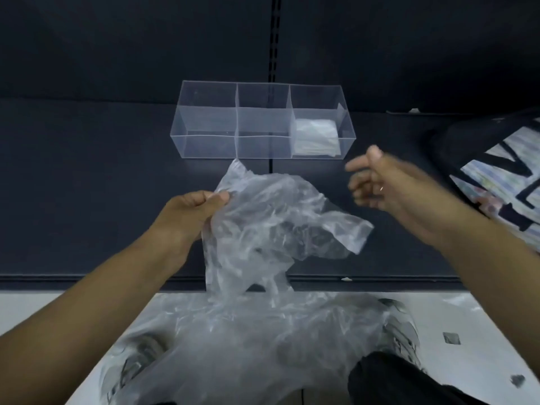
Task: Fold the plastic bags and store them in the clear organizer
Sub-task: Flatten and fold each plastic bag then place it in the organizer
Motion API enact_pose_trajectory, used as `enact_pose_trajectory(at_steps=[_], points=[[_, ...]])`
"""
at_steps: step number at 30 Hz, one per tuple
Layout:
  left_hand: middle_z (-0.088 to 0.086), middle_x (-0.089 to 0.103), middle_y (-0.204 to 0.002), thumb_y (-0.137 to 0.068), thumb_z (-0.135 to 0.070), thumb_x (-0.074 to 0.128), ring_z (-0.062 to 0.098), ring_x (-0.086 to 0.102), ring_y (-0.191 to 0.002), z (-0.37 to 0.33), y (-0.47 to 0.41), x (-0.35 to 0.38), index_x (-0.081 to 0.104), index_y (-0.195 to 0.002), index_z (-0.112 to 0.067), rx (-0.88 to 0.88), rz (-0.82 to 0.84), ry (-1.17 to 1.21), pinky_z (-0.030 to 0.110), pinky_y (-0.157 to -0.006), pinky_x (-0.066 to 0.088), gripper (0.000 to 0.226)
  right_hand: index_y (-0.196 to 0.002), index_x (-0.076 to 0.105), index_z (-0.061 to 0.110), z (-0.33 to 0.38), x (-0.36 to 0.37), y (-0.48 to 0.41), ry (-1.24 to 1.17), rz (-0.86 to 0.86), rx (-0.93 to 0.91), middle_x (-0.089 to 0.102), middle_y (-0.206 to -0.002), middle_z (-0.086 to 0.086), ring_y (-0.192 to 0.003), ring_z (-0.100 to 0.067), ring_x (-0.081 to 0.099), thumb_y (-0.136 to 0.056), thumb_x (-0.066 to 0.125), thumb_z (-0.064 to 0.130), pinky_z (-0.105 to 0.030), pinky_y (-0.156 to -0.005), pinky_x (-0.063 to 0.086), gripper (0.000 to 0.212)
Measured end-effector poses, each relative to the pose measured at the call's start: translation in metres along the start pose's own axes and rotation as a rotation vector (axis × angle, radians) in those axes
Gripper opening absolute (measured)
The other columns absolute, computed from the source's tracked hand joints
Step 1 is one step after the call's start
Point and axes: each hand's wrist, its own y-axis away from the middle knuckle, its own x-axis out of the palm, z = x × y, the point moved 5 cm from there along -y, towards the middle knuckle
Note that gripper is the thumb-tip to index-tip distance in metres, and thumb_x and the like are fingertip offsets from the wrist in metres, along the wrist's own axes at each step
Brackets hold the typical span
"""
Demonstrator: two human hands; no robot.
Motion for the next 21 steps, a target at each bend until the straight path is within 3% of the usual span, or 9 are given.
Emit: enact_pose_trajectory(at_steps=[3,5,8,11,13,15,17,21], points=[[0.004,0.071,-0.073,-0.091,-0.014,0.063,0.019,0.064,-0.069,0.012,-0.011,-0.008,0.070,-0.086,-0.007,-0.029,-0.081,0.030,0.027,-0.063,0.055,0.012,-0.116,0.052,0.050,-0.013,0.028,0.015,0.124,0.177,-0.069,0.054,-0.122,0.017,-0.107,0.006,0.056,-0.069,0.059,0.073,-0.016,-0.083,0.045,0.052],[0.010,0.070,-0.081,-0.092,-0.016,0.062,0.024,0.063,-0.075,0.018,-0.016,-0.012,0.070,-0.096,-0.002,-0.036,-0.103,0.040,0.035,-0.072,0.054,0.016,-0.123,0.042,0.056,-0.016,0.041,0.020,0.273,0.185,-0.126,0.041,-0.131,0.027,-0.118,0.014,0.044,-0.064,0.068,0.070,-0.008,-0.090,0.042,0.065],[0.012,0.069,-0.084,-0.092,-0.020,0.063,0.025,0.062,-0.074,0.024,-0.020,-0.012,0.069,-0.098,-0.001,-0.044,-0.109,0.042,0.036,-0.072,0.053,0.021,-0.126,0.043,0.044,-0.025,0.047,0.010,0.394,0.090,-0.125,0.042,-0.124,0.024,-0.112,0.015,0.044,-0.062,0.076,0.057,-0.002,-0.086,0.038,0.073],[0.010,0.068,-0.079,-0.091,-0.020,0.064,0.021,0.062,-0.067,0.026,-0.023,-0.013,0.070,-0.093,-0.005,-0.036,-0.118,0.052,0.032,-0.065,0.053,0.016,-0.126,0.044,0.032,-0.039,0.040,-0.003,0.220,-0.079,0.061,0.049,-0.120,0.010,-0.104,0.002,0.052,-0.064,0.075,0.052,-0.013,-0.077,0.042,0.073],[0.012,0.067,-0.082,-0.090,-0.022,0.065,0.022,0.063,-0.070,0.028,-0.026,-0.015,0.071,-0.086,-0.010,-0.037,-0.132,0.061,0.036,-0.070,0.054,0.014,-0.120,0.048,0.023,-0.045,0.030,-0.005,0.067,-0.228,0.154,0.053,-0.116,0.003,-0.098,-0.007,0.057,-0.063,0.067,0.063,-0.020,-0.074,0.044,0.072],[0.014,0.066,-0.084,-0.090,-0.022,0.065,0.024,0.062,-0.071,0.030,-0.027,-0.016,0.071,-0.082,-0.013,-0.035,-0.145,0.058,0.038,-0.075,0.054,0.013,-0.107,0.056,0.016,-0.050,0.028,-0.005,-0.053,-0.256,0.229,0.060,-0.103,-0.002,-0.084,-0.012,0.061,-0.073,0.064,0.062,-0.025,-0.067,0.047,0.058],[0.017,0.065,-0.086,-0.090,-0.020,0.065,0.024,0.061,-0.069,0.031,-0.027,-0.014,0.071,-0.080,-0.013,-0.025,-0.151,0.049,0.037,-0.072,0.053,0.013,-0.096,0.057,0.015,-0.053,0.035,-0.005,-0.111,-0.221,0.260,0.062,-0.087,-0.006,-0.071,-0.014,0.061,-0.081,0.067,0.049,-0.026,-0.060,0.050,0.039],[0.017,0.066,-0.084,-0.089,-0.022,0.066,0.024,0.062,-0.070,0.031,-0.024,-0.008,0.071,-0.080,-0.012,-0.002,-0.139,0.042,0.036,-0.072,0.054,0.014,-0.098,0.057,0.010,-0.049,0.043,-0.009,-0.161,-0.256,0.226,0.062,-0.074,-0.009,-0.062,-0.016,0.057,-0.084,0.070,0.006,-0.022,-0.055,0.051,0.020]])
